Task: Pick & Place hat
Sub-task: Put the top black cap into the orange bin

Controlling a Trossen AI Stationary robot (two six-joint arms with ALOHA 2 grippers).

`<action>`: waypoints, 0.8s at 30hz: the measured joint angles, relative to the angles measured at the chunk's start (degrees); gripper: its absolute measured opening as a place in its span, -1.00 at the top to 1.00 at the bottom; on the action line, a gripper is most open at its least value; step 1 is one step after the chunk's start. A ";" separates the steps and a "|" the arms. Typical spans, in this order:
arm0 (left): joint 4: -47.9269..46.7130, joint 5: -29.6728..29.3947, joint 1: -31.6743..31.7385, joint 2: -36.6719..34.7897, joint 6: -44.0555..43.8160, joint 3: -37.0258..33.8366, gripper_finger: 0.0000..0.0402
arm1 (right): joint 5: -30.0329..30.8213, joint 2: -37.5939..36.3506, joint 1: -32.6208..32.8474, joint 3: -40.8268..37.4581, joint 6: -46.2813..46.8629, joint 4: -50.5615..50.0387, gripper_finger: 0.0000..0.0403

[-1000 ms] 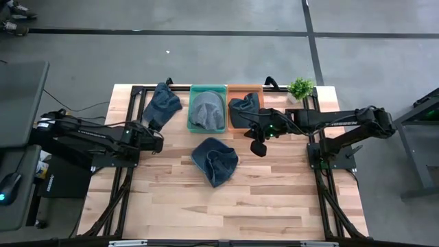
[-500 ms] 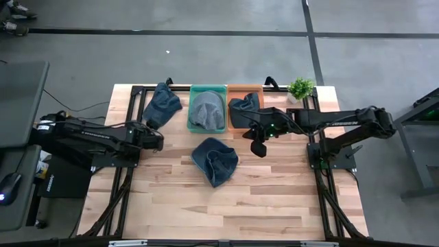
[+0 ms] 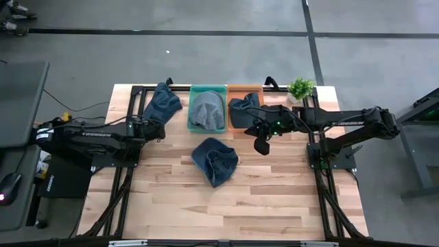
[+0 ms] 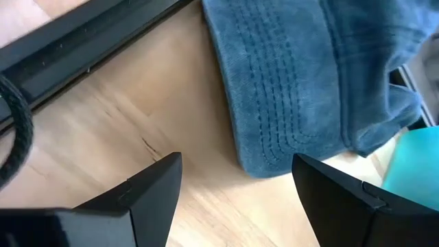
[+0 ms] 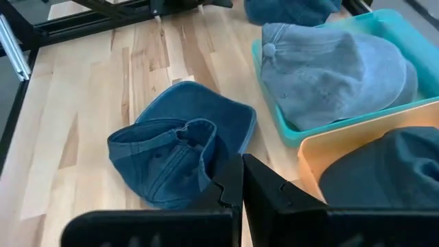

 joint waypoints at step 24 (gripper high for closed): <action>12.92 1.36 13.29 7.59 8.63 0.00 -0.36 | 0.95 -0.09 0.00 0.00 -2.60 -0.51 1.00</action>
